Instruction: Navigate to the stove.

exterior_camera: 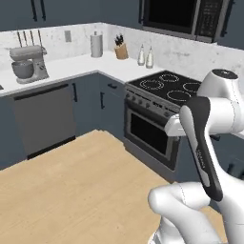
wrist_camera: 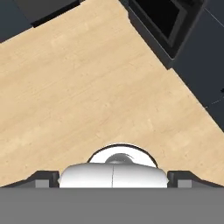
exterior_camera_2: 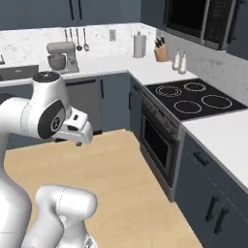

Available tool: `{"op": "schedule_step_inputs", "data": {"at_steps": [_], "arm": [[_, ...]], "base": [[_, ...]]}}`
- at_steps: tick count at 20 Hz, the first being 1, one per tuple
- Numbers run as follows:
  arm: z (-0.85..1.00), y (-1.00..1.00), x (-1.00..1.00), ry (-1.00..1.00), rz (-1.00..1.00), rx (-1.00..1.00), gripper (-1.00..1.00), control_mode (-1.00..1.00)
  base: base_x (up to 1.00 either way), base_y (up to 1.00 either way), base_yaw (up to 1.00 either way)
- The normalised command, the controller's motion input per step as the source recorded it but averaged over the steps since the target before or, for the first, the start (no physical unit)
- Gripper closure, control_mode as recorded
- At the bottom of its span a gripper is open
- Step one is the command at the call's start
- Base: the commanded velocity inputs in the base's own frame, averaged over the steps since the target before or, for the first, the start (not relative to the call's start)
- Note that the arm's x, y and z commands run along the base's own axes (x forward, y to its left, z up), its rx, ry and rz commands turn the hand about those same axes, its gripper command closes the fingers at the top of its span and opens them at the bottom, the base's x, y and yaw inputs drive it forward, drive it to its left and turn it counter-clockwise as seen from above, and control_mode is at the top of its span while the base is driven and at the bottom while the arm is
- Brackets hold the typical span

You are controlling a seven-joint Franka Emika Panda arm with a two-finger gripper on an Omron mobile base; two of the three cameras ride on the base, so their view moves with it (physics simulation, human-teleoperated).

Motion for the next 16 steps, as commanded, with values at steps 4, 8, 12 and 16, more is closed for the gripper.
{"op": "schedule_step_inputs", "data": {"at_steps": [4,8,12,16], "arm": [[0.0,0.0,0.0,0.0,0.0,0.0,-1.0,1.0],[0.0,0.0,0.0,0.0,0.0,0.0,-1.0,1.0],[0.0,0.0,0.0,0.0,0.0,0.0,-1.0,1.0],[0.0,0.0,0.0,0.0,0.0,0.0,-1.0,1.0]], "base": [[1.0,0.69,0.0],[1.0,0.84,-0.02],[1.0,0.91,-0.33],[0.96,0.9,-0.59]]}}
